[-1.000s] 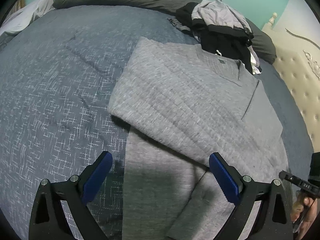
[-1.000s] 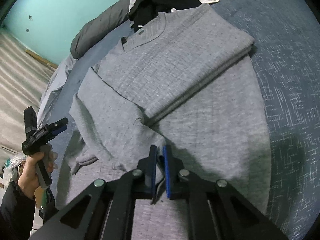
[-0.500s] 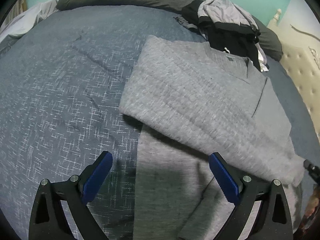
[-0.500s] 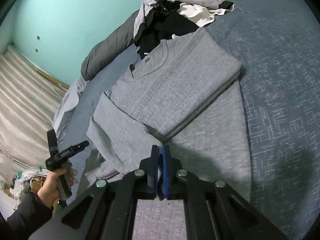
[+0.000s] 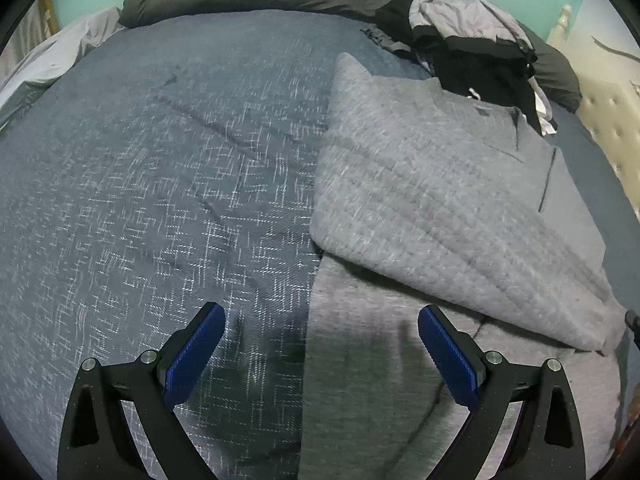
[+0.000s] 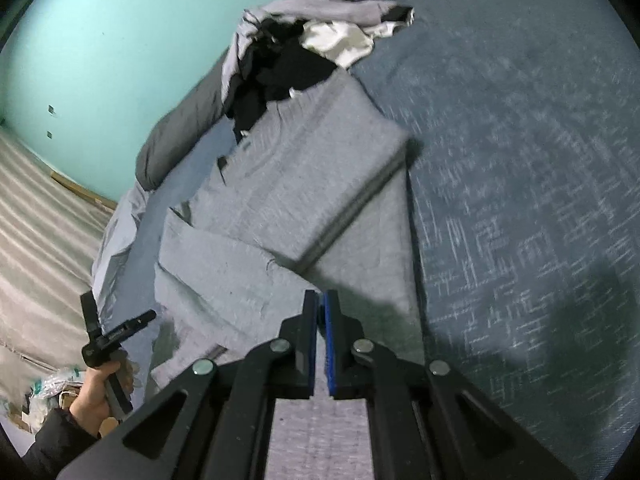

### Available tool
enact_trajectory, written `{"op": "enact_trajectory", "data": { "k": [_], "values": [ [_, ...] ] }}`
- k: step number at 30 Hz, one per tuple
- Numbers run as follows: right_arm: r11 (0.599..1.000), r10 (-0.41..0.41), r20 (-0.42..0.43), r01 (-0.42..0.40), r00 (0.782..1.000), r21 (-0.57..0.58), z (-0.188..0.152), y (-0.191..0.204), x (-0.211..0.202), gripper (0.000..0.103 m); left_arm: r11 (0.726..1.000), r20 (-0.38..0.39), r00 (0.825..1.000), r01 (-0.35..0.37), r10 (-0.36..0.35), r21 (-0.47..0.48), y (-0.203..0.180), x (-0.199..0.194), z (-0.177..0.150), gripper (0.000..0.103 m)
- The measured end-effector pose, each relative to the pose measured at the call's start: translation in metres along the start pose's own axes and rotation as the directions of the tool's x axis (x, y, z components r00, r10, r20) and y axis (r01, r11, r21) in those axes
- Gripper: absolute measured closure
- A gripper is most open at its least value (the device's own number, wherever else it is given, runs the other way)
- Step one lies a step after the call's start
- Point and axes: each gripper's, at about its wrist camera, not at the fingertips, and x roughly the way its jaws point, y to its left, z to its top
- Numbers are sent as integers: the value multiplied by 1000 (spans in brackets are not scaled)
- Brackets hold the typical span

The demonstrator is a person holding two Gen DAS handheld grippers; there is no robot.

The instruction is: Fold clothes

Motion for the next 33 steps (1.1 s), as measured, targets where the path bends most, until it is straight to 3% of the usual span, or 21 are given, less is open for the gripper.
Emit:
{"op": "enact_trajectory", "data": {
  "k": [7, 9, 11, 17, 20, 25, 28, 33],
  "values": [
    [998, -18, -8, 18, 1000, 53, 1, -12, 4, 98, 1000, -20, 1000, 4, -4, 3, 4, 8, -3, 4],
    [996, -36, -18, 37, 999, 86, 1, -19, 4, 88, 1000, -21, 1000, 6, -6, -2, 6, 9, -3, 4],
    [993, -45, -26, 47, 999, 112, 0, -23, 3, 66, 1000, -21, 1000, 4, -4, -4, 8, 9, -4, 4],
    [997, -29, -83, 34, 996, 68, -6, -5, 12, 59, 1000, -1, 1000, -2, 2, -10, 13, 3, -4, 4],
    [998, -47, -145, 53, 988, 39, -13, 2, 28, 59, 1000, 6, 1000, -2, 2, -2, 13, 0, -2, 4],
    [998, -60, -151, 65, 987, 27, -20, 4, 35, 60, 1000, 19, 1000, 3, -3, 2, 15, -3, 4, 4],
    [999, -45, -139, 46, 989, 7, -20, 7, 34, 89, 1000, 19, 1000, 2, -2, 1, 17, -3, 5, 4],
    [1000, -12, -109, 11, 994, -3, -18, 13, 27, 98, 1000, 17, 1000, -3, 3, 4, 19, 0, 1, 4]
  ]
}}
